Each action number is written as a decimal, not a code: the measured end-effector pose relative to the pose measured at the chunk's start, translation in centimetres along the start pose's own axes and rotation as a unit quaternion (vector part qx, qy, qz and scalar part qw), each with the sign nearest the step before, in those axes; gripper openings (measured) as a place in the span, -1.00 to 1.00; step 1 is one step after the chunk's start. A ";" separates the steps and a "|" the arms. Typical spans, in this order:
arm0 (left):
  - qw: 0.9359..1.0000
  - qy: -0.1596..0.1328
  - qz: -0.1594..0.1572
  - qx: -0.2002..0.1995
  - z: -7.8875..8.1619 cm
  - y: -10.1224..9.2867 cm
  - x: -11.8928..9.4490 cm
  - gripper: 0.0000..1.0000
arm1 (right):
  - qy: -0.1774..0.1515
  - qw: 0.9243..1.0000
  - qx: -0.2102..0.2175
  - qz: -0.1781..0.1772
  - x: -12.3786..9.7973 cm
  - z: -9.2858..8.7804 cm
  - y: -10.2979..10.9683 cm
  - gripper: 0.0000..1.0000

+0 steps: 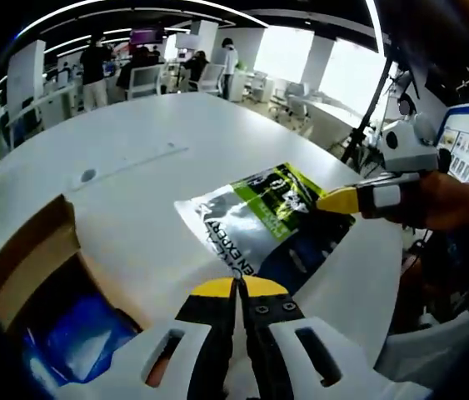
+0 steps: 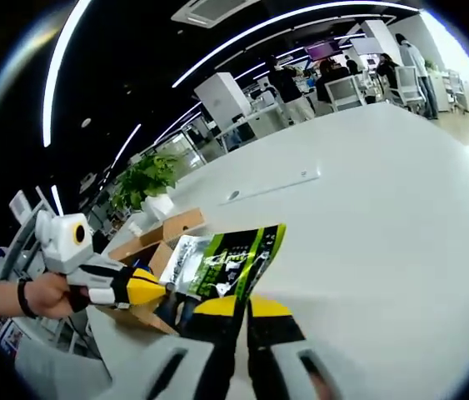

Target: Operate the shoe box by opening the lid, removing the specified soft item, and placing it in the target area until the item is outside and the box remains undamaged.

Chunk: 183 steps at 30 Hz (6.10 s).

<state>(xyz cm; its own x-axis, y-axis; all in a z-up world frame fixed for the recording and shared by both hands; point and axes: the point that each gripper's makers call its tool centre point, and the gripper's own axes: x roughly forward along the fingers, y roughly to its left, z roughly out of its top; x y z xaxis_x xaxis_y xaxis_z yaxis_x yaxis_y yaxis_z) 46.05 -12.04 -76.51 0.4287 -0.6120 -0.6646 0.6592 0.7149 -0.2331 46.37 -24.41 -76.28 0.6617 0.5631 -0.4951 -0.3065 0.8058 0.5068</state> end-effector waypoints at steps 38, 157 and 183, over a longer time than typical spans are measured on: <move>1.000 0.025 0.008 -0.011 -1.3 0.5 4.4 -1.00 | 0.031 0.999 0.008 -0.018 2.3 -1.5 -4.1 -1.00; 0.997 0.068 0.027 0.002 -3.3 1.2 6.5 -0.79 | 0.051 0.997 0.021 -0.062 4.4 -3.5 -6.5 -0.72; 0.999 0.027 0.007 -0.027 -0.8 0.3 3.0 -0.70 | 0.011 0.998 0.010 -0.061 1.9 -1.8 -4.4 -0.63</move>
<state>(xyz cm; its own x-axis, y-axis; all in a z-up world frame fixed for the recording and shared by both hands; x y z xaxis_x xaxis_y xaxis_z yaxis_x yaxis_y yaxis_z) 47.03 -13.42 -79.16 0.4021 -0.5838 -0.7054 0.6186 0.7412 -0.2608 47.72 -26.58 -80.69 0.6782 0.4656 -0.5685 -0.2113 0.8645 0.4560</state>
